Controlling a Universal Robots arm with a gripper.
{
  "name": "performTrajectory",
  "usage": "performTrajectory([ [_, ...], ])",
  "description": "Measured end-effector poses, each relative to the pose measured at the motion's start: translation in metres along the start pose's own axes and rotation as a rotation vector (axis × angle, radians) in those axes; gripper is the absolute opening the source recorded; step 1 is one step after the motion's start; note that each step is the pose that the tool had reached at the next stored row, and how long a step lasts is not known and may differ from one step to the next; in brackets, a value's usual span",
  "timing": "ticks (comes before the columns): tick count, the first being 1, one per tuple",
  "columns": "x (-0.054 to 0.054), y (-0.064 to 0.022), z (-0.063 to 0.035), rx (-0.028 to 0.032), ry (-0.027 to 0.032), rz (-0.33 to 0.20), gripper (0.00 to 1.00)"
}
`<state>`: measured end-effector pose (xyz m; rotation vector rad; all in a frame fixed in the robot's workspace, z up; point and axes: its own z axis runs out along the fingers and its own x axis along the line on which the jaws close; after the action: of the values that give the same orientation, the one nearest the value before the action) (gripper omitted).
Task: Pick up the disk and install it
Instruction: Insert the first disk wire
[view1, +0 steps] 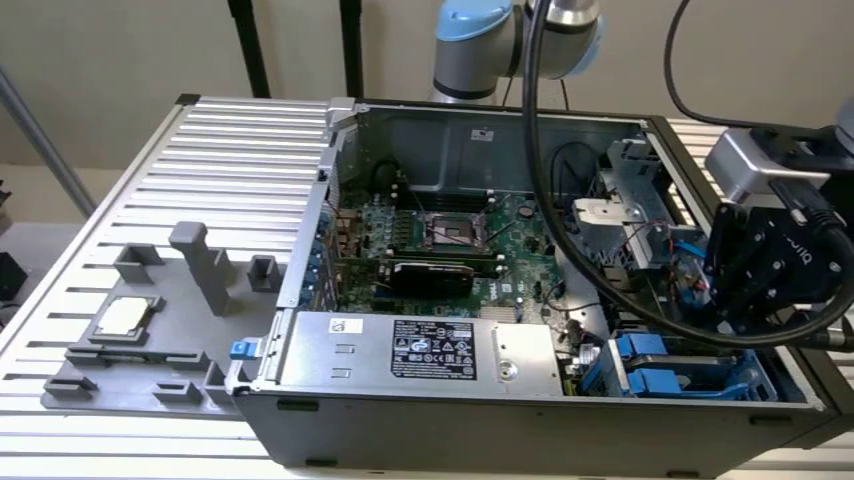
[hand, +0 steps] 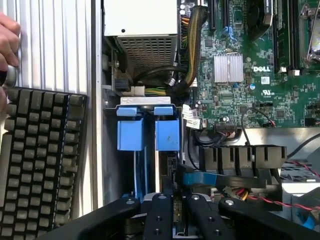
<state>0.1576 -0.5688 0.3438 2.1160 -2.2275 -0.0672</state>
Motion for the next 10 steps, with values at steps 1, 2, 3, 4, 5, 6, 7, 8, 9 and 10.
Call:
performTrajectory([
  [1, -0.0005, 0.0, 0.0001, 0.0001, 0.0021, 0.0, 0.0],
  [2, -0.001, 0.0, 0.0002, 0.0002, 0.0044, 0.0, 0.0],
  [3, -0.0013, 0.0, 0.0003, 0.0003, 0.0066, 0.001, 0.0],
  [4, -0.0017, 0.0001, 0.0005, 0.0004, 0.0086, 0.001, 0.0],
  [5, -0.0022, 0.0001, 0.0006, 0.0006, 0.0106, 0.001, 0.0],
  [6, -0.0027, 0.0001, 0.0006, 0.0006, 0.012, 0.001, 0.0],
  [7, -0.0034, 0.0001, 0.0007, 0.0007, 0.0131, 0.001, 0.0],
  [8, -0.0041, 0.0001, 0.0007, 0.0007, 0.0142, 0.001, 0.0],
  [9, -0.0045, 0.0002, 0.0008, 0.0008, 0.0156, 0.001, 0.0],
  [10, -0.0048, 0.0002, 0.0009, 0.0009, 0.0168, 0.001, 0.0],
])
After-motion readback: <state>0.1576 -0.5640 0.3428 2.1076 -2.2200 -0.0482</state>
